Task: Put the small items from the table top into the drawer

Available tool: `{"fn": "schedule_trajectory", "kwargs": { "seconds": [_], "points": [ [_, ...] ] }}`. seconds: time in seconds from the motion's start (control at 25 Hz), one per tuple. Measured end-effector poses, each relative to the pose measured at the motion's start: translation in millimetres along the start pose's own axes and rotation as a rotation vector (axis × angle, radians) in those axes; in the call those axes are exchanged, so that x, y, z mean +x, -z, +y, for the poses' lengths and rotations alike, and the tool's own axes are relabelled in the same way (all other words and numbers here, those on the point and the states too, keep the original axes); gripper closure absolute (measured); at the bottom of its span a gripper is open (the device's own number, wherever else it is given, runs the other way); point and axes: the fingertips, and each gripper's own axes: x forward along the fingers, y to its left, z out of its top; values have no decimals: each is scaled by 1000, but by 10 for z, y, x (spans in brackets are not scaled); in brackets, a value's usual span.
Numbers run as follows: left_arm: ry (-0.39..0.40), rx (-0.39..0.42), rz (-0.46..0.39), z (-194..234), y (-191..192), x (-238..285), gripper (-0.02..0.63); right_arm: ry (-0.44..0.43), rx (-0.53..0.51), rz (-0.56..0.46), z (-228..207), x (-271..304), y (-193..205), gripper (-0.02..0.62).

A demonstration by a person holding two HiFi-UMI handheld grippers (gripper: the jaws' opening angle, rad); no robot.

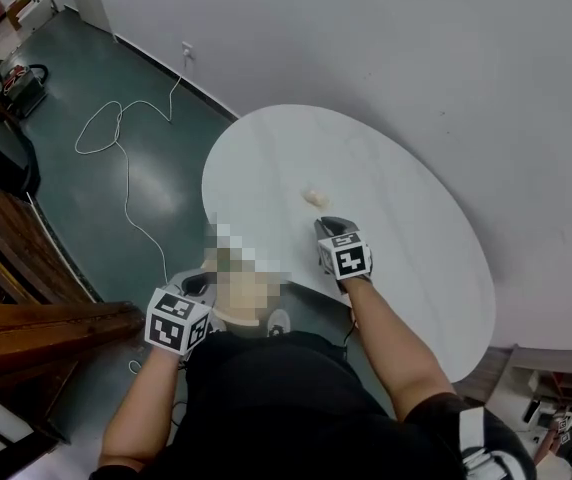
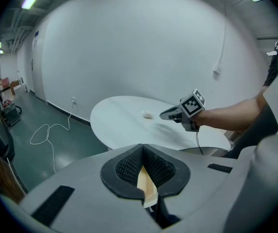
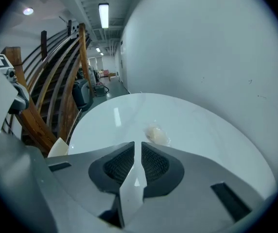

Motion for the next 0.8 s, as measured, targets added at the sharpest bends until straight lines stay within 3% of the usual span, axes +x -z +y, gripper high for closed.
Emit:
{"fn": "schedule_trajectory", "kwargs": {
  "seconds": [0.36, 0.8],
  "points": [
    [-59, -39, -2, 18, -66, 39, 592, 29, -168, 70, -352, 434, -112, 475],
    [-129, -95, -10, 102, 57, -73, 592, 21, -310, 131, -412, 736, -128, 434]
  ]
}}
